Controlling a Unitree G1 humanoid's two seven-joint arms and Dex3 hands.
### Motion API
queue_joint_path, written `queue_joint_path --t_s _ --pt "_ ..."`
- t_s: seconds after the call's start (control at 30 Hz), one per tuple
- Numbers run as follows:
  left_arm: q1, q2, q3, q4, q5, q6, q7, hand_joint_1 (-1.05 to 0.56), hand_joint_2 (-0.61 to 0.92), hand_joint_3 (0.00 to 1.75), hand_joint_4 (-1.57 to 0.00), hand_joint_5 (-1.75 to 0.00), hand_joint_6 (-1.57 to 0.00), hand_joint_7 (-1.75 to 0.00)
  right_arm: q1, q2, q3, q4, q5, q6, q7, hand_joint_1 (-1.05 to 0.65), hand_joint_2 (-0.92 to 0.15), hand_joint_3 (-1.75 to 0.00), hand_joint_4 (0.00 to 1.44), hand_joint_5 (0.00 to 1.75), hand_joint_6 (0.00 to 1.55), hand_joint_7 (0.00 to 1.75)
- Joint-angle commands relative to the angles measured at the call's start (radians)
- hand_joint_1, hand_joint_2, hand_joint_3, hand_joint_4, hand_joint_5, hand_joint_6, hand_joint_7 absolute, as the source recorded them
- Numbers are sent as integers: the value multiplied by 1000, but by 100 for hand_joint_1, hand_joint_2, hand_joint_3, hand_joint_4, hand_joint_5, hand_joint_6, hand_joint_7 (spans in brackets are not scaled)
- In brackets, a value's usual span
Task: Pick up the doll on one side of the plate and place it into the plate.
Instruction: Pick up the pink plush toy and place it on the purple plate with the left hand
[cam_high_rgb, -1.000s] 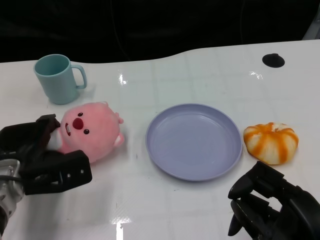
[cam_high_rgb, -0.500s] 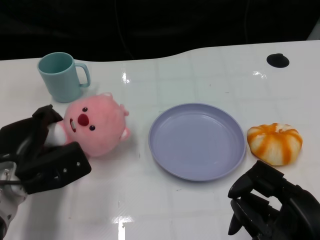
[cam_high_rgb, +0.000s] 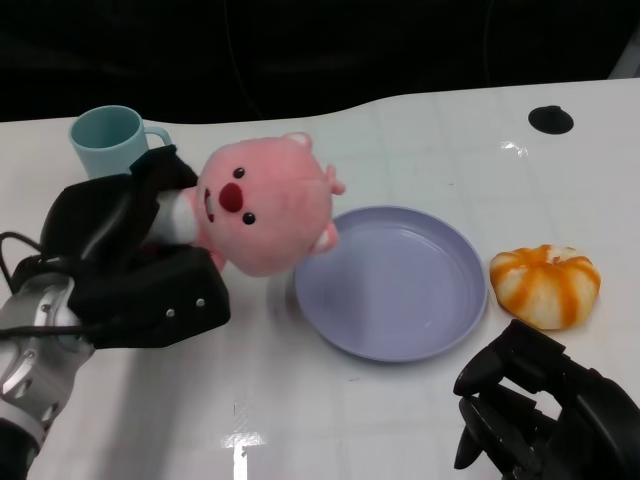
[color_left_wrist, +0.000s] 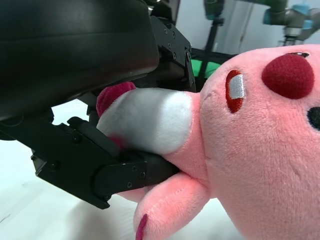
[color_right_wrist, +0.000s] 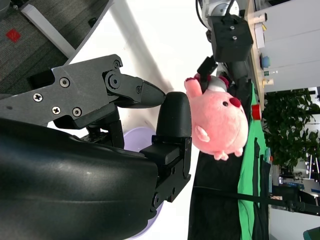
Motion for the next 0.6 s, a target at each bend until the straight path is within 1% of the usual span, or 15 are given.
queue_joint_path --t_s 0.03,0.23,0.37,0.5,0.57,0.6 --pt "-14 -12 -13 -46 15 13 -43 -16 46 113 -91 -175 -71 -175 1 -4 3 -2 -6 3 -9 -34 -92 -59 56 175 44 162" --pt "-53 -85 -58 -63 53 29 -74 -16 47 107 -91 -175 -71 -175 0 -4 11 3 -10 -8 -7 -33 -92 -59 57 175 45 163" --pt "-79 -135 -85 -47 67 41 -88 -17 47 107 -93 -175 -73 -175 6 -2 19 -10 -11 6 -12 -33 -91 -59 57 175 46 163" --pt "-108 -181 -109 -18 81 71 -112 -19 47 106 -95 -175 -73 -175 9 -4 25 -9 -12 -4 -8 -33 -91 -59 57 175 46 163" --pt "-120 -198 -122 -8 91 90 -121 -19 52 95 -93 -175 -70 -175 11 -7 26 -10 -15 -7 -8 -34 -91 -59 57 175 46 163" --pt "-130 -209 -131 3 96 101 -125 -19 53 93 -93 -175 -69 -175 11 -7 26 -11 -15 -7 -7 -34 -91 -59 56 175 46 163"
